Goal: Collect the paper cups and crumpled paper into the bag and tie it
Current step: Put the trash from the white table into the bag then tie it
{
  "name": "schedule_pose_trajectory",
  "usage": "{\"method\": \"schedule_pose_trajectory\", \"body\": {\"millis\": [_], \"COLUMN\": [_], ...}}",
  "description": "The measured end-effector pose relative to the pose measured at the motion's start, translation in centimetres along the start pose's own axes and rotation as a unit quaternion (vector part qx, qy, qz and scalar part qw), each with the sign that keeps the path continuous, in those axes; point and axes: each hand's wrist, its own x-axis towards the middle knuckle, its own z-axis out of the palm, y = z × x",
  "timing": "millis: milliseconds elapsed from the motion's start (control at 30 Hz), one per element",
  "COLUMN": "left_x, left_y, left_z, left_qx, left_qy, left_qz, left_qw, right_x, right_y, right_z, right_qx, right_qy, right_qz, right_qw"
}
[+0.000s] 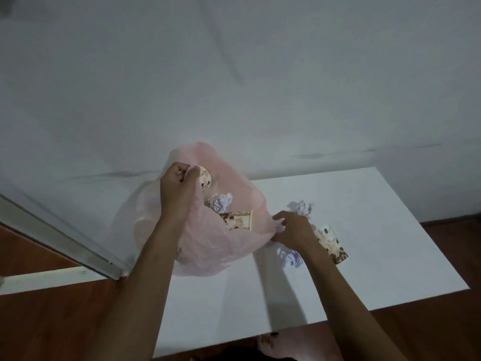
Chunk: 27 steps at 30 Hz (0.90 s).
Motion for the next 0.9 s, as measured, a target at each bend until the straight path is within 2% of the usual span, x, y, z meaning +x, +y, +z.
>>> {"method": "schedule_pose_trajectory", "body": {"millis": [133, 233, 467, 600, 700, 800, 867, 900], "left_x": [-0.2, -0.1, 2.6, 3.6, 3.8, 3.6, 3.3, 3.1], "left_y": [0.6, 0.7, 0.0, -0.3, -0.7, -0.9, -0.9, -1.0], "left_z": [0.8, -0.1, -6.3, -9.7, -10.5, -9.8, -8.7, -8.1], "left_qx": [-0.021, -0.026, -0.019, -0.002, 0.005, 0.019, 0.026, 0.029], "left_qy": [-0.026, -0.029, 0.084, 0.124, 0.121, 0.108, 0.093, 0.085], "left_qz": [-0.009, -0.009, -0.030, -0.010, 0.000, -0.016, -0.020, -0.022], "left_qw": [0.999, 0.999, 0.996, 0.992, 0.993, 0.994, 0.995, 0.996], "right_x": [0.4, 0.3, 1.0, 0.6, 0.1, -0.6, -0.8, -0.7], "right_y": [-0.2, 0.0, 0.9, -0.9, -4.0, -8.0, -10.5, -11.5], "right_z": [1.0, 1.2, -1.0, -3.5, -5.0, -4.9, -3.7, -3.1], "right_qx": [-0.051, -0.027, 0.043, 0.143, 0.201, 0.290, 0.299, 0.285], "right_qy": [-0.013, 0.015, 0.116, 0.194, 0.271, 0.309, 0.294, 0.238], "right_qz": [-0.016, -0.011, -0.019, -0.036, -0.070, -0.135, -0.194, -0.230], "right_qw": [0.998, 0.999, 0.992, 0.970, 0.939, 0.896, 0.887, 0.899]}}
